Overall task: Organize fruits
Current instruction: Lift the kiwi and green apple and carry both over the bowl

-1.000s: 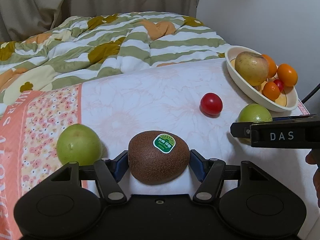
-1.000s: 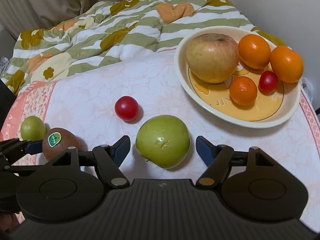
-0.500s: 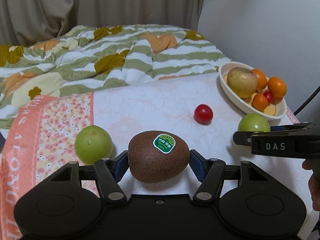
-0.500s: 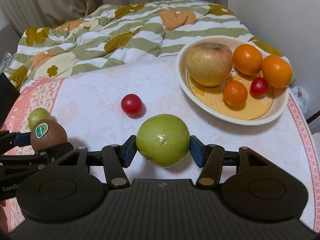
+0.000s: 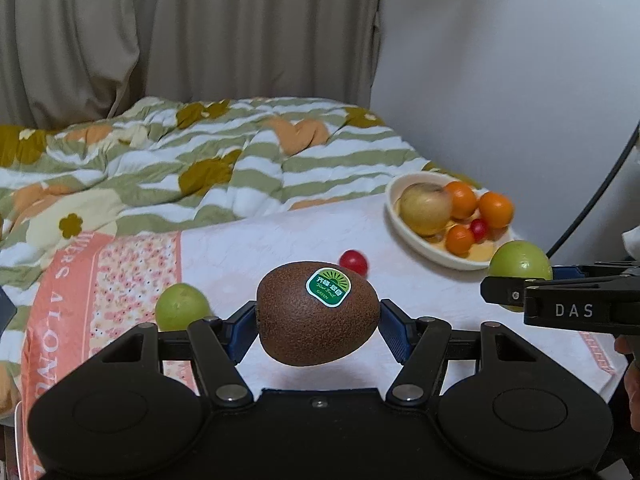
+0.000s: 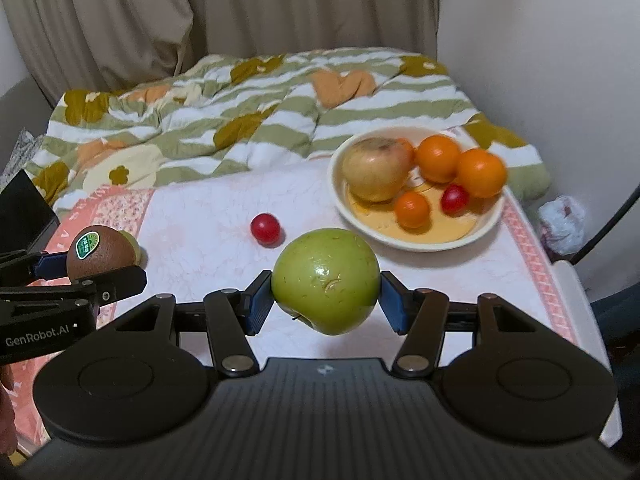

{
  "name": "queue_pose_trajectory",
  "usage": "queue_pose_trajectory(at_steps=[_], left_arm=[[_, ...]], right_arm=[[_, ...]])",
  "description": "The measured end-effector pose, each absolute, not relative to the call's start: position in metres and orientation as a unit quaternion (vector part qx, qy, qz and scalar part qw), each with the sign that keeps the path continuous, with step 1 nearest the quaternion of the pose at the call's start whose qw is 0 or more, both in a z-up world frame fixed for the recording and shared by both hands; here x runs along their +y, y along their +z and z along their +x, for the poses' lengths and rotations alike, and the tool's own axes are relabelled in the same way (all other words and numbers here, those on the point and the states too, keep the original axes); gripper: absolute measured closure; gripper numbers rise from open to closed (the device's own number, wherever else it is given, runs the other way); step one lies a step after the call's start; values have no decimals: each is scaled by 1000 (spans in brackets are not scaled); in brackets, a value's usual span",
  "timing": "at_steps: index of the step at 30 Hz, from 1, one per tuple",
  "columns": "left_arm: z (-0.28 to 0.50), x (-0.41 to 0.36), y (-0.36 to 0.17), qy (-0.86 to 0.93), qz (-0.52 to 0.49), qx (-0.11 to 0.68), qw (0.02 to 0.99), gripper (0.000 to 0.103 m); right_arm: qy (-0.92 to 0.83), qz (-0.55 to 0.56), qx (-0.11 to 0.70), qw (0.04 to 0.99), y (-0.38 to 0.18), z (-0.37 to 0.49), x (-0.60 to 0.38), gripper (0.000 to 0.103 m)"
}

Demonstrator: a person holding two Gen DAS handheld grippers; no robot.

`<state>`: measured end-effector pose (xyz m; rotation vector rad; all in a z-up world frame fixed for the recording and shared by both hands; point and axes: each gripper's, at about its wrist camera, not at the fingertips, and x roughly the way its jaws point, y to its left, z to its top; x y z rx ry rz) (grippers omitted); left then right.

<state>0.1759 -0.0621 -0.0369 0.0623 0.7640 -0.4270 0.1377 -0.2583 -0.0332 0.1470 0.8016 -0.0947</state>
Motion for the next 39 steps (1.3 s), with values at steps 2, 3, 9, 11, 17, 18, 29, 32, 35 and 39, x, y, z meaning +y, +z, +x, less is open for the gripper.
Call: queue_pose_trajectory(at_steps=[2,3,9,11,17,18,29,32,35,39], left_arm=[[171,-66,-30,-207,30,363,908,35],[168,-69,-25,-206,30,358,910,35],[155,-96,-5,-199,26,336,920,35],[151,-110,0,-190,25,332,924,35],[148,-156,5,-169,11,329,929,35],[148,-164,5,-165,11,329,930,35],[174,-236,-12,-134,-2,340,931,35],[185,-248,-20,-133,-3,349,928,35],[199,-259,-31,-134,2,358,924,35],[219,-270,-48,-138,3,374,917,35]], right_arm=[[-48,74,383,920,-26,130,-268,31],[-48,73,380,921,-23,126,-272,31],[-37,70,365,928,-9,110,-310,31],[-29,66,363,929,-6,108,-325,31],[2,49,363,930,-3,109,-373,31],[7,46,363,931,-3,110,-380,31],[55,17,370,927,-15,139,-448,31],[59,15,371,927,-21,150,-459,31],[60,18,374,925,-28,159,-466,31],[54,23,382,922,-38,170,-472,31]])
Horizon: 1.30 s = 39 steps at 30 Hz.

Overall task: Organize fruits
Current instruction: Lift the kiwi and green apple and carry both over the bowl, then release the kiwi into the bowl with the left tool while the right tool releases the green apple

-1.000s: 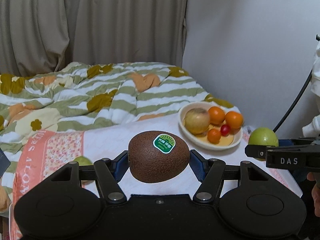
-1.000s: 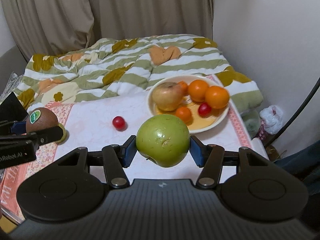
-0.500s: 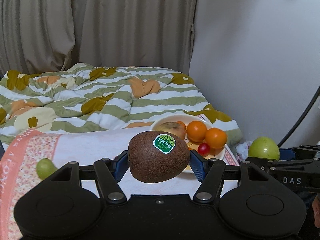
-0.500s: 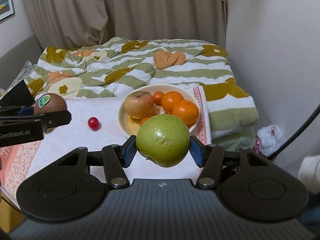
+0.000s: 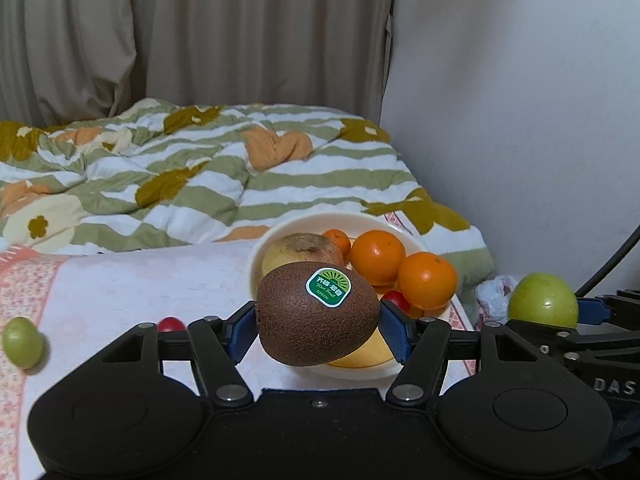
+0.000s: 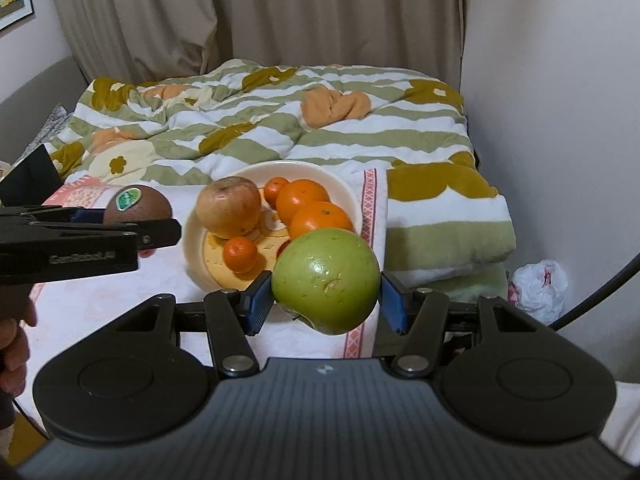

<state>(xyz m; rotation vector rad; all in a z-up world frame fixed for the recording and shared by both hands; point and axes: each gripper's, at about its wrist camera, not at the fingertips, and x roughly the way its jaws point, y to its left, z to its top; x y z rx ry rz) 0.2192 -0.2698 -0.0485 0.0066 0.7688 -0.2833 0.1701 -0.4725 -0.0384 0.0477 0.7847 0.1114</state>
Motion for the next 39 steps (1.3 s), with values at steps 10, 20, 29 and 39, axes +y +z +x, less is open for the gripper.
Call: queue_pose_trajectory(at_steps=[10,20,29,39], left_arm=[[251,-277,-88,-138,19,403,904,35],[250,-279,-86,-147,38,388,909,0],[231,-241,-61,-134,2,383,914,0],[205,-214,-43,-114,0,366,923,0]], right_arm=[[45,39,402,914,-60,188,-479,31],[20,51,405,913,-62,185,-482,31],[33,39,393,918,-53,188,-461,31],[73,13,389,918,-64,208,-420,31]])
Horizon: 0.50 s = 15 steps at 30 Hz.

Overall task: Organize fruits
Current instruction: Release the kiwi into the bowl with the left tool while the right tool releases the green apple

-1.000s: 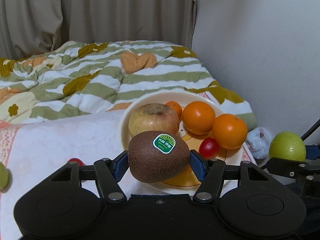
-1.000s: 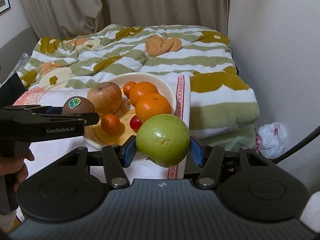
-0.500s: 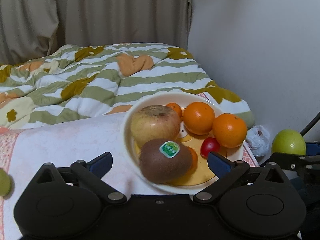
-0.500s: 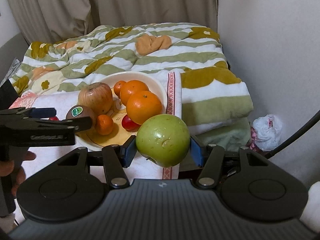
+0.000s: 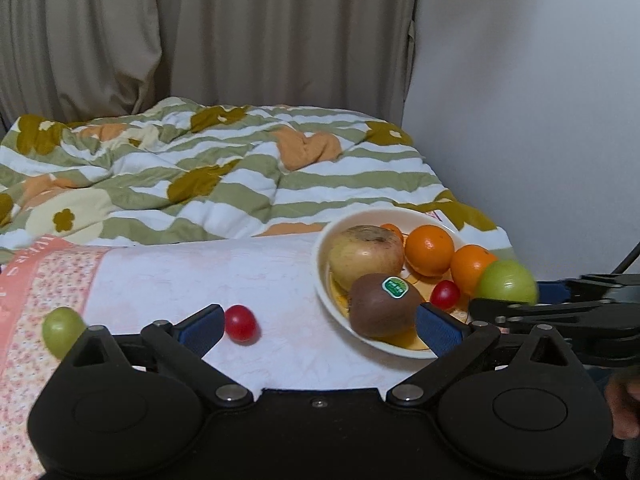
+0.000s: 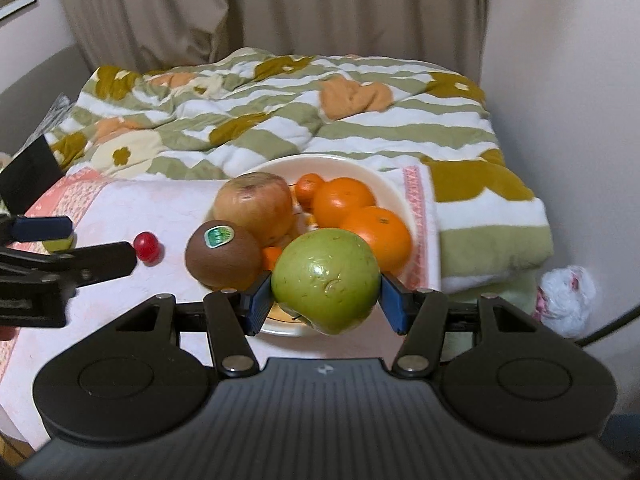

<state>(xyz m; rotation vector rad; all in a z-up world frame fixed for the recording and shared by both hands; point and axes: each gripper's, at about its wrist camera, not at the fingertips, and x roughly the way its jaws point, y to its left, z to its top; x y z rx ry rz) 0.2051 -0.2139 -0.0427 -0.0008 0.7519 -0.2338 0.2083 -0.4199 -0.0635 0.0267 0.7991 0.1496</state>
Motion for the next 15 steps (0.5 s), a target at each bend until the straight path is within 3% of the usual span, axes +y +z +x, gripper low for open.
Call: queue_pose_trajectory(at_steps=[15], left_arm=[[195,-203,-47,-110,2,370,922,0]], right_arm=[[88,-22,399,912,-100,226,-397,31]])
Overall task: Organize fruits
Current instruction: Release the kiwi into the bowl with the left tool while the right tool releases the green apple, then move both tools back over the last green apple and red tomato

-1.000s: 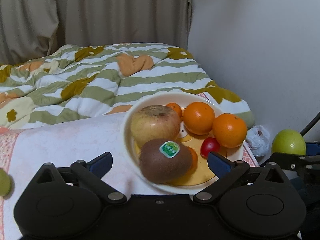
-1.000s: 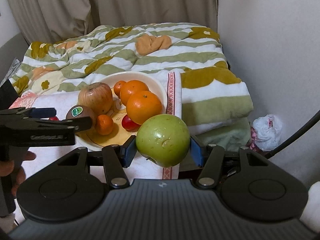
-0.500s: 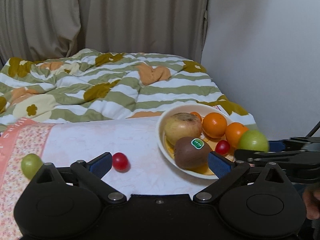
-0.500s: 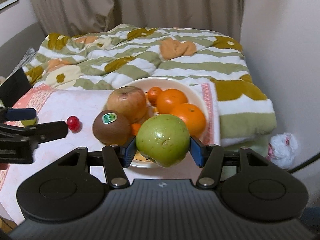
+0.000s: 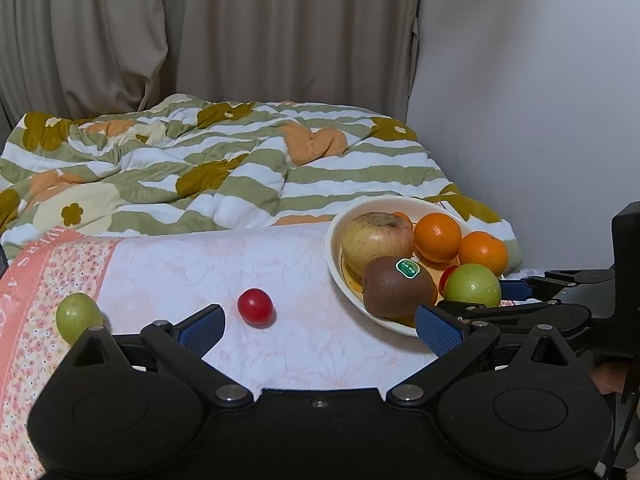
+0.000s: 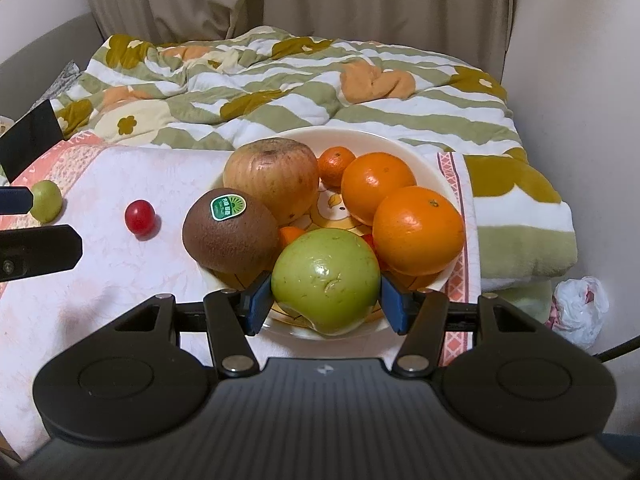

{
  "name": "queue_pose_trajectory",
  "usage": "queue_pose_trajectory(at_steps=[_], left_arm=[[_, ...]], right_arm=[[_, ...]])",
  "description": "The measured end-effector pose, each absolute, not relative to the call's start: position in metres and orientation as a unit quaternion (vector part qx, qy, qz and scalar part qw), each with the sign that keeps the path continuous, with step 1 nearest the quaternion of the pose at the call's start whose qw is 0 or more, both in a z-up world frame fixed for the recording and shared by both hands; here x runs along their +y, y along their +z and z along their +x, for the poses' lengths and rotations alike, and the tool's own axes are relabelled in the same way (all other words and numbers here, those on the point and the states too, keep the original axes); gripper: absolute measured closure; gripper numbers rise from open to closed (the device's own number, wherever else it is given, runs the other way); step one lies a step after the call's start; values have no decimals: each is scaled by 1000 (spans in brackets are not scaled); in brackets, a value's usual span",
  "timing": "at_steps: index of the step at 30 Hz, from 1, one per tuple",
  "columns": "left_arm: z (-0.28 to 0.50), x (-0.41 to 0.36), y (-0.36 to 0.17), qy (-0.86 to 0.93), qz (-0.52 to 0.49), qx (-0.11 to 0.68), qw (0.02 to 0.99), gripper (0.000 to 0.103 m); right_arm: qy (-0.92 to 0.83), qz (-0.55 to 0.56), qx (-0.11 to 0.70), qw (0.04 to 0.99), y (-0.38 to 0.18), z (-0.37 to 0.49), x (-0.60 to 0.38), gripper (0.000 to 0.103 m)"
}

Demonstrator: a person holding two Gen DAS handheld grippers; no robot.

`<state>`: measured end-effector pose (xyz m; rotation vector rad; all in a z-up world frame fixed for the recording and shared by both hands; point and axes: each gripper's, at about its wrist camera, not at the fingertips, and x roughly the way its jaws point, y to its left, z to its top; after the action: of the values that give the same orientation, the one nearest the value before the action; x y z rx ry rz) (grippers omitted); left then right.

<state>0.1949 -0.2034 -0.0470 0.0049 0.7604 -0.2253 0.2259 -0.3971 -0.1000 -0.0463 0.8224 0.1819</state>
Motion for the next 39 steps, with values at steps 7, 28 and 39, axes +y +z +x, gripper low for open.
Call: queue_pose_trajectory(at_steps=[7,28,39], left_arm=[[188,-201,-44,-103,-1,368,924,0],[110,-180,16,-47,-34,301,952,0],[96,-112,33,35,-11,283,958,0]], right_arm=[[76,-32,372,924,-87,215,-399,0],[94,-19,329,939,-6,151,-402,0],[130,-28,315,940,16,142,-357,0]])
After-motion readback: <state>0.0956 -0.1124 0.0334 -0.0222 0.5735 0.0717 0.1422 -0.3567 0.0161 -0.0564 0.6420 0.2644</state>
